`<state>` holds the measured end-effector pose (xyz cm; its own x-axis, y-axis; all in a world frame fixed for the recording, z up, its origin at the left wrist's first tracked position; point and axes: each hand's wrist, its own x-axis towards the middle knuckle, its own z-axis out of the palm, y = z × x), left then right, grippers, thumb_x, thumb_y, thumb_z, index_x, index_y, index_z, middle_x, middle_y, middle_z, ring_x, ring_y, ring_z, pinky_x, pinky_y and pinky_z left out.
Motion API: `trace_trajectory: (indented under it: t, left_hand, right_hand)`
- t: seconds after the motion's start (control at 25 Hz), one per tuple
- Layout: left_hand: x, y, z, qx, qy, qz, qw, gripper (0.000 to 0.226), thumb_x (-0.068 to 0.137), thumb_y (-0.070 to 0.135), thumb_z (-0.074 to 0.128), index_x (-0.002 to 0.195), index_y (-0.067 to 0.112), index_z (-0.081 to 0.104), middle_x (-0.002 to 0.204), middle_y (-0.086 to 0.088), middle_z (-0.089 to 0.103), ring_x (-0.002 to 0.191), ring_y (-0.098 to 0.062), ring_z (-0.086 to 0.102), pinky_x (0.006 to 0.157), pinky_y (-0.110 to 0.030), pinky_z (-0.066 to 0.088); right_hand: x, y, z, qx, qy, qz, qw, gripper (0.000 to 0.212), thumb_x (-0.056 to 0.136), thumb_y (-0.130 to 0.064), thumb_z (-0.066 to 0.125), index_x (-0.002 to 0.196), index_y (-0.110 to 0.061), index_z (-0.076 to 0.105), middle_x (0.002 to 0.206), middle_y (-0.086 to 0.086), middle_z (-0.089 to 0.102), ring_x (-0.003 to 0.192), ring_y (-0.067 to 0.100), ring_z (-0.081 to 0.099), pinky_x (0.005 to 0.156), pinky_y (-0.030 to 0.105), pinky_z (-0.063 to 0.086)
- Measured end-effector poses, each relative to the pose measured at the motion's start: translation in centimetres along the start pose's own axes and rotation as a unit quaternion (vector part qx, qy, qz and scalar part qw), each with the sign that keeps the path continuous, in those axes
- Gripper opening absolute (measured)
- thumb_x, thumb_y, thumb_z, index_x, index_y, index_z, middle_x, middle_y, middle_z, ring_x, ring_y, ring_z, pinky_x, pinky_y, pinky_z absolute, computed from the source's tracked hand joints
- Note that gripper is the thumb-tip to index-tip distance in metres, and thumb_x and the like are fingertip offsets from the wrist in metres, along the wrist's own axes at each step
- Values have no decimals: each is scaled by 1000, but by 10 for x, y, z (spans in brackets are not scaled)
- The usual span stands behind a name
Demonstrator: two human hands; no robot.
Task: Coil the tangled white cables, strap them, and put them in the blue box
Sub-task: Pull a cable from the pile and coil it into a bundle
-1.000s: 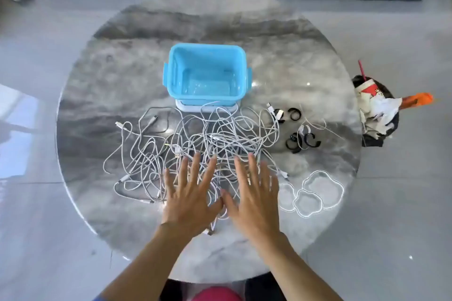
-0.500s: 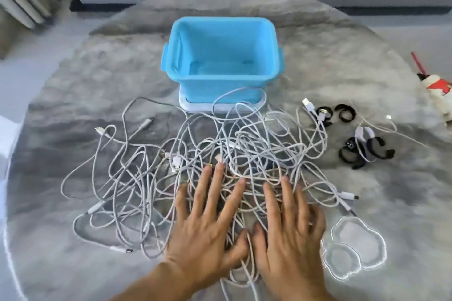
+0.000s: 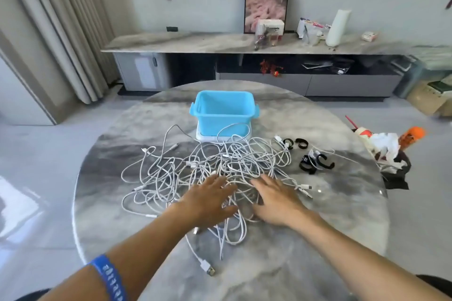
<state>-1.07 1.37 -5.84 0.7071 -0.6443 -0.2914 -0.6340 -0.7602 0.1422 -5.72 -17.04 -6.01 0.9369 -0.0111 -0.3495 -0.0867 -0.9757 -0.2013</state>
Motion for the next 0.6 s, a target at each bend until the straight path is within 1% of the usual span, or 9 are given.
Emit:
trace_trajectory:
  t: [0.08, 0.2, 0.28, 0.36, 0.4, 0.44, 0.48, 0.56, 0.6]
  left_hand:
    - [-12, -4, 0, -2, -24, 13, 1000, 64, 99, 57, 37, 154, 31, 20, 165, -1, 9, 151, -17, 2, 120, -48, 20]
    - [-17, -11, -4, -16, -43, 25, 999, 65, 98, 59, 39, 154, 31, 23, 164, 0, 11, 151, -16, 3, 121, -45, 16]
    - [-12, -15, -9, -12, -46, 31, 998, 62, 97, 58, 43, 151, 30, 30, 161, -1, 23, 149, -18, 15, 119, -41, 22]
    - [-6, -12, -17, 14, -25, 40, 999, 56, 97, 55, 45, 146, 28, 40, 151, -2, 39, 141, -20, 31, 113, -40, 33]
    - [-1, -12, -20, 29, -15, 43, 999, 53, 97, 54, 46, 143, 28, 44, 144, -2, 45, 136, -21, 38, 109, -39, 37]
    - [1, -11, -23, 40, -9, 42, 998, 51, 97, 52, 46, 141, 27, 46, 138, -2, 49, 131, -21, 43, 105, -39, 41]
    - [4, -10, -23, 44, -4, 43, 998, 49, 97, 51, 46, 140, 28, 48, 135, -1, 51, 128, -21, 46, 103, -39, 43]
    - [12, -14, -20, 46, -10, 58, 997, 49, 95, 51, 48, 138, 28, 48, 132, -1, 51, 125, -21, 47, 101, -40, 44]
    - [14, -16, -18, 48, -18, 64, 997, 50, 94, 53, 49, 139, 29, 48, 132, 0, 50, 125, -20, 46, 101, -41, 45]
  right_hand:
    - [-3, 7, -7, 1, -28, -26, 999, 74, 92, -52, 54, 154, -29, 22, 163, -1, 23, 146, 25, 27, 115, 46, 30]
    - [-2, 8, -12, 1, -43, -48, 998, 68, 89, -50, 58, 149, -27, 34, 154, 0, 41, 136, 23, 44, 108, 40, 40]
    - [8, 8, -22, 15, -9, -35, 999, 53, 91, -47, 58, 139, -28, 48, 141, -2, 54, 121, 21, 55, 96, 34, 47]
    - [18, 9, -32, 10, 67, -21, 997, 32, 92, -45, 58, 118, -28, 64, 120, -4, 67, 100, 17, 63, 80, 29, 51]
    - [25, 9, -35, 6, 106, -17, 994, 25, 92, -45, 57, 107, -28, 67, 109, -6, 70, 90, 15, 64, 75, 28, 52]
    - [30, 11, -37, 7, 130, -12, 991, 23, 91, -47, 57, 100, -28, 66, 100, -8, 71, 82, 13, 65, 71, 28, 53]
    - [35, 13, -40, 22, 130, -3, 991, 25, 91, -53, 55, 99, -29, 62, 93, -10, 70, 76, 11, 65, 68, 29, 54]
    - [44, 18, -39, 91, 82, 25, 992, 39, 93, -63, 45, 115, -32, 46, 89, -13, 61, 70, 11, 64, 63, 32, 54]
    - [49, 19, -37, 104, 71, 41, 991, 42, 95, -62, 40, 125, -33, 38, 89, -11, 59, 67, 12, 63, 59, 32, 52]
